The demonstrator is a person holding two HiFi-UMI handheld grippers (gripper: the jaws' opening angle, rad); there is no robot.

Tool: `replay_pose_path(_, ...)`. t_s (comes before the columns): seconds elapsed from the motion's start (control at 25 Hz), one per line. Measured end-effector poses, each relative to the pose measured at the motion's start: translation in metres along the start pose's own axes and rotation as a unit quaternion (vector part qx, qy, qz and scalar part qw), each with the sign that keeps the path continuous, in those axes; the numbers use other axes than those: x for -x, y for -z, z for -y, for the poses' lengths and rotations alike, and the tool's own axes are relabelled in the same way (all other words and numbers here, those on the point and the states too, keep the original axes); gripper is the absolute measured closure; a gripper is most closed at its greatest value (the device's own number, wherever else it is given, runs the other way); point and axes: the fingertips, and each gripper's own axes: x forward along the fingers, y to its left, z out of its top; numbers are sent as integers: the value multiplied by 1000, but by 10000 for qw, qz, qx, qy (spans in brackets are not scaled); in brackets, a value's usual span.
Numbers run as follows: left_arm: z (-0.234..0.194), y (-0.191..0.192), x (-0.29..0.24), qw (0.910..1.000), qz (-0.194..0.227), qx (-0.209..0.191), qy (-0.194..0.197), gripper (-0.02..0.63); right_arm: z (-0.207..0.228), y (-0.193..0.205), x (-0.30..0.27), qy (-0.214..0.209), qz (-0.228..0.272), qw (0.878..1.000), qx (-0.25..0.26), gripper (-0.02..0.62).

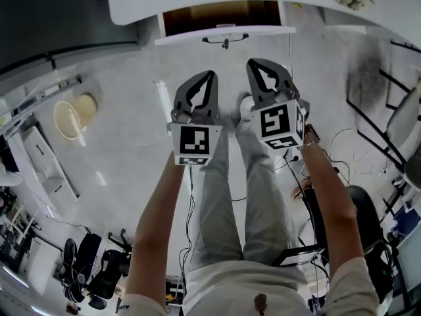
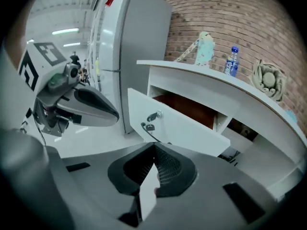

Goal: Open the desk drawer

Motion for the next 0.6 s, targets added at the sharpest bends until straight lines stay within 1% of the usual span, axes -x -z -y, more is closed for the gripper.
replay_pose_path(0.08, -1, -14, 9, 9997, 154, 162, 49, 597, 0, -11, 12, -70, 152, 9995, -269, 569)
replay_pose_path(0.16, -3, -37, 20, 9984, 425, 363, 108, 597, 3, -23, 25, -82, 297, 9983, -486, 569)
replay_pose_path(0.24, -3, -68, 33, 9948, 790, 622, 190, 597, 9, -39, 42, -83, 477, 9964, -699, 569)
replay_pose_path(0.32, -2, -101, 49, 9903, 1113, 780, 285, 597, 15, -59, 61, -104, 710, 9932, -915, 569)
replay_pose_path(0.44, -3, -152, 76, 9852, 1490, 772, 343, 597, 27, -94, 96, -136, 1050, 9874, -1173, 569)
replay_pose_path(0.52, -9, -186, 94, 9819, 1721, 720, 318, 597, 36, -123, 119, -138, 1274, 9840, -1237, 569)
replay_pose_path(0.6, -14, -212, 114, 9803, 1838, 669, 262, 597, 43, -150, 144, -110, 1486, 9809, -1252, 569)
